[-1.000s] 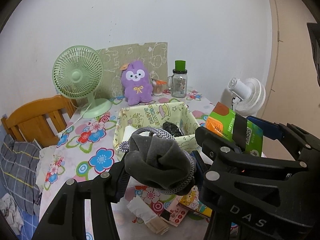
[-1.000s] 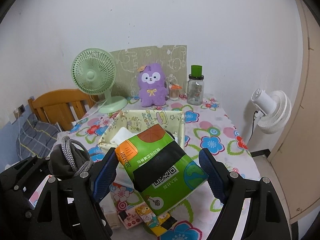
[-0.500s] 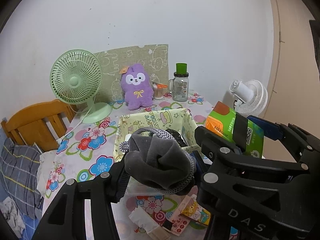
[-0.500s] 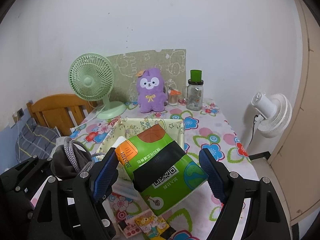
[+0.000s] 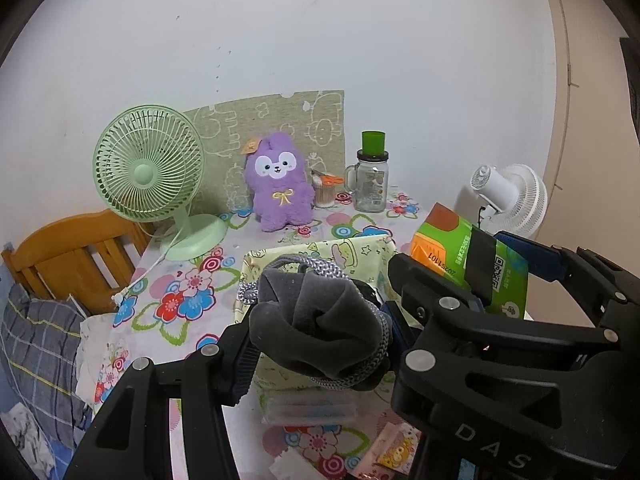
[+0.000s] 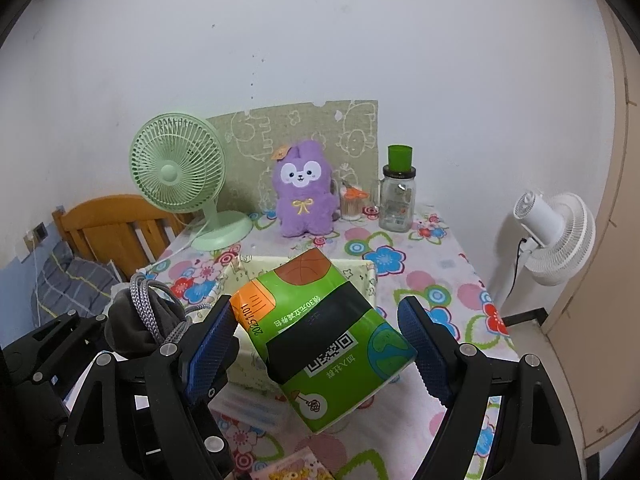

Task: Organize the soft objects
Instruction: 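Carry the sock and tissue pack over the fabric box with both tools, then lower the sock and tissue pack into the box and open both tools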

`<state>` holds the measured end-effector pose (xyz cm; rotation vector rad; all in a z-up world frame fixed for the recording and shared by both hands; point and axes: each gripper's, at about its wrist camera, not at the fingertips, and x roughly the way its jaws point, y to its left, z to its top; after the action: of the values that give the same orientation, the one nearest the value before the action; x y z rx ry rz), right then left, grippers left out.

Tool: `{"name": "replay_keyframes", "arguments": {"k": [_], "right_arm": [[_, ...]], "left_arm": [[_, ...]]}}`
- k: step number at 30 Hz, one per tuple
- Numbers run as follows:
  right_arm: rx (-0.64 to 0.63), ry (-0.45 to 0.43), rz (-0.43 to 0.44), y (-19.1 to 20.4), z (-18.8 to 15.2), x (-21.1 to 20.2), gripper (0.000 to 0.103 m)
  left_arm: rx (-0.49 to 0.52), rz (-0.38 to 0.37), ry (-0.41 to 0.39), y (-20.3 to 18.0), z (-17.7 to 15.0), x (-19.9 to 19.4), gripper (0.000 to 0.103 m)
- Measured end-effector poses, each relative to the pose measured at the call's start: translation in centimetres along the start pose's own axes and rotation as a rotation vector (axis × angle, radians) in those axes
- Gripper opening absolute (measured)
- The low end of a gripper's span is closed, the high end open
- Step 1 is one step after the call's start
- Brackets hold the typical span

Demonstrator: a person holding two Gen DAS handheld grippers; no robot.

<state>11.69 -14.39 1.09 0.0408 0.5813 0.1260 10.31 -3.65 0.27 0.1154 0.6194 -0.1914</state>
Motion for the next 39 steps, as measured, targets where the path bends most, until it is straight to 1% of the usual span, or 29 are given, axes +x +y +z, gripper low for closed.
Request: {"name": "replay_keyframes", "arguments": {"k": [16,27,29,30,31,34,37,39], "right_arm": [[0.009,0.039,0.023,-0.6,1.3,5.3,0.084],[0.03,0.073,0.034,-1.5,1.3,9.0,0.084],[0.032,0.079,0.034,-1.6,1.2,9.6,0.084],[0.032,0.083,0.035,-1.6,1.2,9.9,0.084],[0.033,0.085,0.039,-1.6,1.2,10.2,0.084],[0.026,0.094,0.038,-1.6,1.1,11.2,0.085],[0.028,0.098,0.041,-1.8,0.9,12.0,0.088],[0.026,0.101,0.05,-1.9,0.8,12.4,0.095]], "left_arm": [[-0.005,0.016,0.048,0.7,1.3,4.8,0.061],[-0.013,0.011,0.094,1.1,1.6,8.5,0.061],[-0.017,0.009,0.1,1.1,1.6,9.1,0.063],[-0.019,0.008,0.105,1.2,1.6,9.5,0.066],[-0.019,0.008,0.108,1.2,1.6,9.8,0.072],[-0.013,0.025,0.117,1.1,1.4,10.7,0.082],[-0.008,0.034,0.124,1.3,1.2,11.2,0.089],[-0.012,0.034,0.124,1.4,1.1,11.4,0.093]]}}
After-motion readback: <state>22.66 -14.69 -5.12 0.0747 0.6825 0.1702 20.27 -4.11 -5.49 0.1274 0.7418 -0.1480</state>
